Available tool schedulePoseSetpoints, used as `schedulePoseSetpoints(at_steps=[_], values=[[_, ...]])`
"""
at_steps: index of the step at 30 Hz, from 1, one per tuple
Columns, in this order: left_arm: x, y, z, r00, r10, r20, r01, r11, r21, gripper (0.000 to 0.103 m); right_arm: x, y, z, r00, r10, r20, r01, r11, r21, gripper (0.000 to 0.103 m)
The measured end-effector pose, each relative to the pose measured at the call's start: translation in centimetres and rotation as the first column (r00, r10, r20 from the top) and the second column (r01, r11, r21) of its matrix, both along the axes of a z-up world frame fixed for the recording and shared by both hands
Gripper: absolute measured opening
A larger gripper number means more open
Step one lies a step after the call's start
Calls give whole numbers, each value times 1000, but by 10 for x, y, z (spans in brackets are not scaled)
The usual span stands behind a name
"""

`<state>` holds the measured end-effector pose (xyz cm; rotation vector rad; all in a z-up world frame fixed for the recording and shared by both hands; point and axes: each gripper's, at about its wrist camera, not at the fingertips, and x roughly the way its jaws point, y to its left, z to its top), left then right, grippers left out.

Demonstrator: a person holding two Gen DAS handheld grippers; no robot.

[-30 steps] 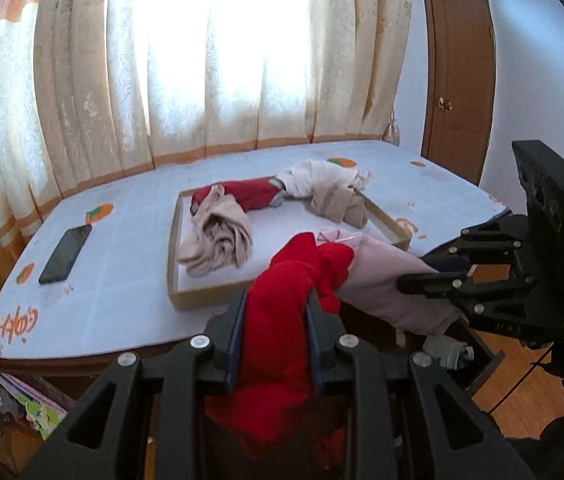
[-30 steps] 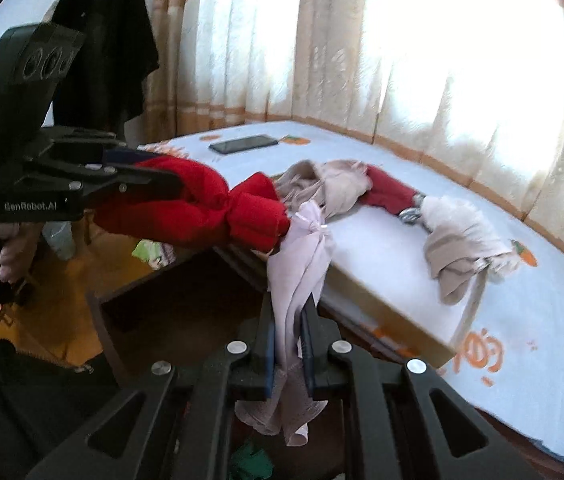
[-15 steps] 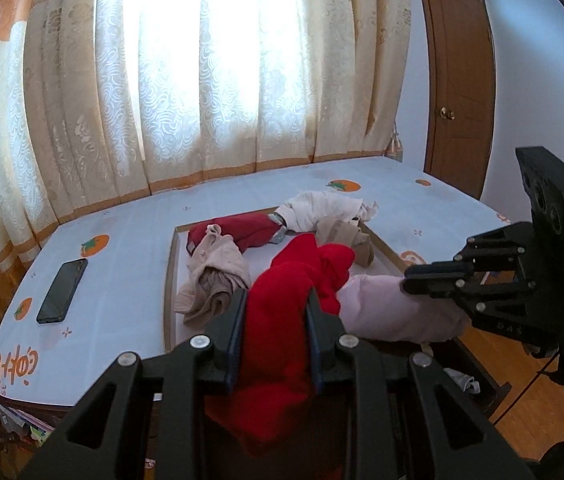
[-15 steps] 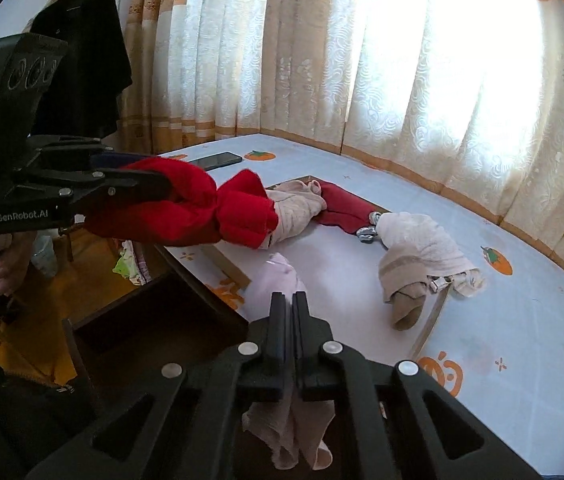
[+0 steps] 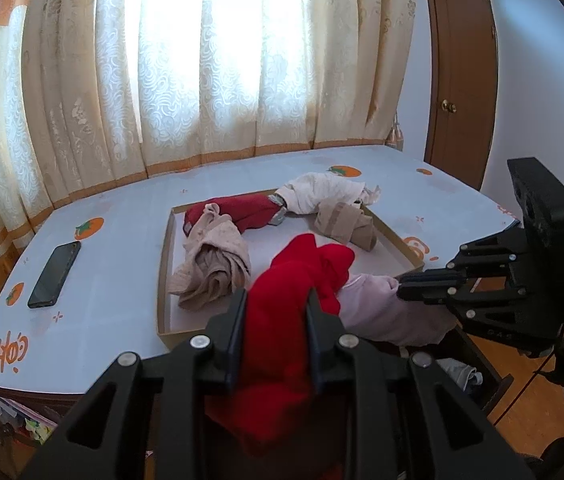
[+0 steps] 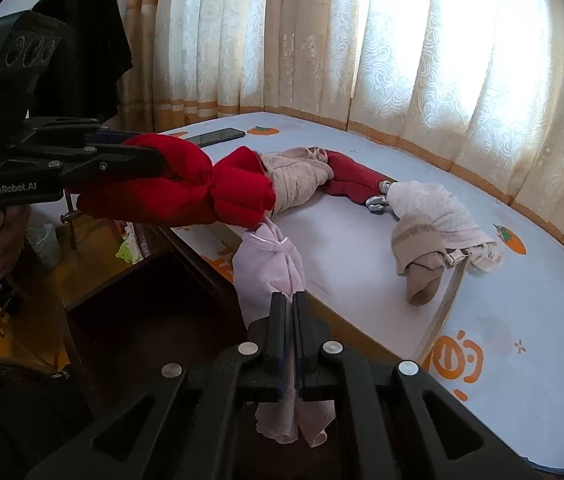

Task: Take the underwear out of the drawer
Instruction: 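Carry the red garment and pale pink underwear over the cardboard tray with both tools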

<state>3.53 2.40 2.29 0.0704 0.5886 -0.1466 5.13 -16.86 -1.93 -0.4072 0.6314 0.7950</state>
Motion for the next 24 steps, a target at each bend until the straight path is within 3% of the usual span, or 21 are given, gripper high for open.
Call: schedulePoseSetpoints(at_steps=[5, 7, 10, 14, 19, 24], values=[[0, 3, -3, 1000, 2, -7, -2, 1000, -9, 25, 5, 5, -9, 1000, 2, 3, -2, 1000, -21, 5], [0, 3, -5, 1000, 3, -10, -4, 1000, -10, 25, 6, 10, -18, 999, 24, -36, -26, 998, -48, 4], [1, 5, -6, 1000, 9, -11, -9, 1000, -14, 25, -2, 11, -21, 1000, 25, 0, -25, 998, -49, 3], [2, 8, -4, 1000, 17, -8, -17, 1000, -12, 25, -19, 6, 9, 997, 41, 68, -44, 998, 46, 3], [4, 7, 6, 1000, 17, 13, -17, 1000, -21, 25, -17, 7, 45, 991, 32, 130, -39, 998, 52, 3], [14, 3, 15, 1000, 11, 27, -11, 1000, -11, 25, 5, 7, 55, 991, -1, 134, -4, 999, 35, 3]])
